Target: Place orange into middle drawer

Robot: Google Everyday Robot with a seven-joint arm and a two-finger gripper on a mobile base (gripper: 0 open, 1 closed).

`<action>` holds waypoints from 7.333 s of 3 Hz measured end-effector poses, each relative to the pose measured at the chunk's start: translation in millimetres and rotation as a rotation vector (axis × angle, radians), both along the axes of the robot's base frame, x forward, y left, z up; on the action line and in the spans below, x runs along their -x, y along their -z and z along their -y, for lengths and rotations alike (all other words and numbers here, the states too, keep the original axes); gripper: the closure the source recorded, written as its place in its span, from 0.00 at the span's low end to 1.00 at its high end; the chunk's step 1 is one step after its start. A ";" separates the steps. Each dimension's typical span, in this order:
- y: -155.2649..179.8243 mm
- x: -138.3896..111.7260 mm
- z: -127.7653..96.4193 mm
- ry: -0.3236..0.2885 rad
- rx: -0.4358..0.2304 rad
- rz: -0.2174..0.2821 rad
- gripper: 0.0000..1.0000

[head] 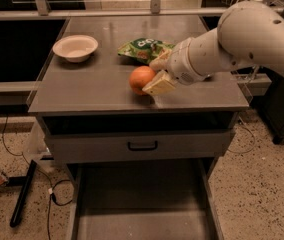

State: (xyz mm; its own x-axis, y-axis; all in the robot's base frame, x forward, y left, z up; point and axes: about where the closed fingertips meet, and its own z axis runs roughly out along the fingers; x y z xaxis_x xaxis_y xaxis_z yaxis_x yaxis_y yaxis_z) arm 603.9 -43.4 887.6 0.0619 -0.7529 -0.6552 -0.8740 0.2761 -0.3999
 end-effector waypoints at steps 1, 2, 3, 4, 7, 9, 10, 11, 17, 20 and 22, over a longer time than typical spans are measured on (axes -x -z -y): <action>0.0 0.0 0.0 0.000 0.000 0.000 0.58; 0.0 0.0 0.0 0.000 0.000 0.000 0.35; 0.0 0.0 -0.1 0.000 0.000 0.000 0.12; -0.1 0.1 -0.1 0.000 0.000 0.000 0.00; -12.7 -50.2 -75.7 -0.184 -0.018 0.024 0.00; -42.0 -96.0 -166.9 -0.380 -0.111 -0.004 0.00; -43.2 -122.1 -185.4 -0.389 -0.130 -0.025 0.00; -35.2 -154.7 -182.5 -0.334 -0.106 -0.025 0.00; -17.6 -278.4 -75.2 0.308 -0.178 -0.055 0.00; -14.3 -286.4 -63.3 0.403 -0.254 -0.071 0.00; -14.2 -310.0 -55.0 0.471 -0.275 -0.037 0.00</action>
Offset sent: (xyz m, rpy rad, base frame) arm 0.0000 0.0000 0.0000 0.0000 0.0000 0.0000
